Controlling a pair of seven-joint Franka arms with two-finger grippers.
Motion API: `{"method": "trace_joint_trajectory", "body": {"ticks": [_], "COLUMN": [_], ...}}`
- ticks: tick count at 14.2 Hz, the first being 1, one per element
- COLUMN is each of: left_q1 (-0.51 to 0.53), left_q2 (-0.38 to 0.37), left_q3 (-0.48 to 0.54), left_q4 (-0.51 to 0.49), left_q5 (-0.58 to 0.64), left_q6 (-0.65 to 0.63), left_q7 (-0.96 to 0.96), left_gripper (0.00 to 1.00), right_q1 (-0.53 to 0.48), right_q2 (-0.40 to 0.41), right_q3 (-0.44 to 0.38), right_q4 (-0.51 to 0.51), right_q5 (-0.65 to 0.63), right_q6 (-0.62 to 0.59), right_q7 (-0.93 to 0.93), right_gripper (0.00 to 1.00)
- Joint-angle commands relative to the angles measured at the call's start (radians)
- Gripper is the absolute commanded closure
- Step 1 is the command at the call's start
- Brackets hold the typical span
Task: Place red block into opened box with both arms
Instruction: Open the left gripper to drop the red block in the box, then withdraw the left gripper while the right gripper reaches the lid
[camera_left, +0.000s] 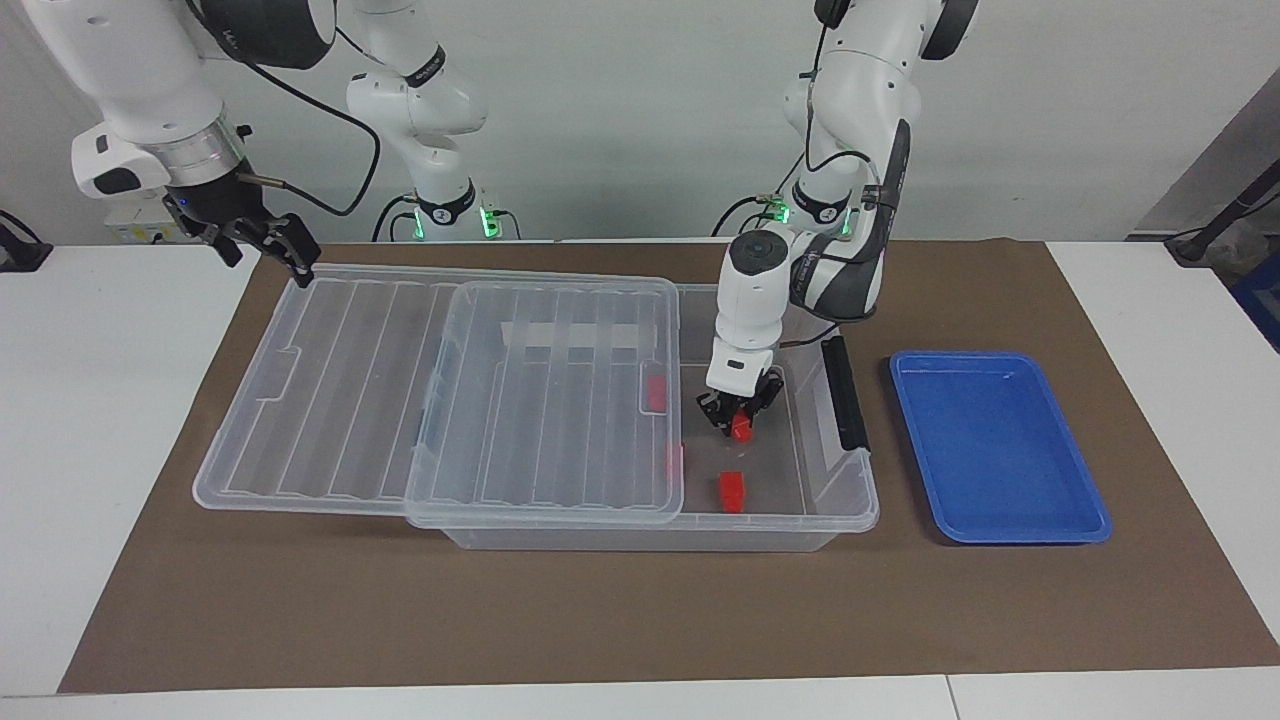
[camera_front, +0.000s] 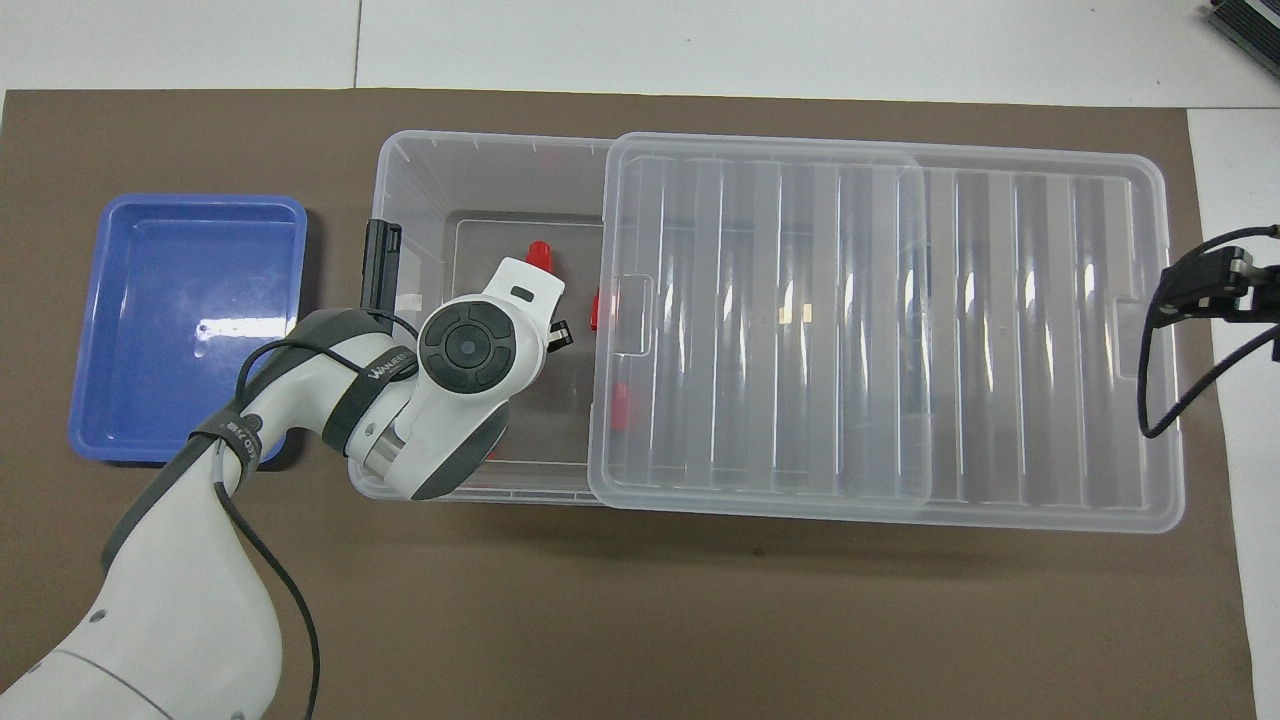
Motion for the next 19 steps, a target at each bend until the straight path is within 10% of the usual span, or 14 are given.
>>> {"method": "trace_joint_trajectory", "body": {"ticks": [1,5,6,7,14,19], "left_q1": [-0.005,-0.011,-0.011,-0.011,-0.019,0.092], "left_q2": [-0.009,-0.01,-0.013,-0.024,-0.212,-0.408], "left_q3": [0.009,0.008,0.008,0.006,-0.055,-0.037], "left_q4": [-0.006,-0.001,-0.001,0.0,0.166,0.258], "left_q5": [0.025,0.025,0.025,0.025,-0.094,-0.148], "left_q6": [0.013,0.002,-0.003,-0.03,-0.534,-0.855], "left_q7": [-0.021,-0.029,-0.029,-0.027,-0.007,0.309], "left_gripper": [0.58,0.38,0.38,0.38,0.34,0.0], "right_q1": [-0.01,-0.031,-0.066,-0.079,-0.195,-0.232], "right_q2": [-0.004,-0.016,-0.022,-0.034,-0.127,-0.078], "right_q3": [0.006,-0.005,-0.003,-0.003,-0.008,-0.008], "right_q4": [-0.004,-0.029,-0.053,-0.085,-0.417,-0.481], "right_q5": [0.004,0.006,0.006,0.007,0.009,0.01], "right_q6": [-0.002,-0.001,0.039,0.101,0.47,0.611], "right_q7": [-0.024,-0.025,-0.035,-0.038,-0.058,-0.108], "right_gripper": [0.0,0.02,0.35,0.96,1.0,1.0]}}
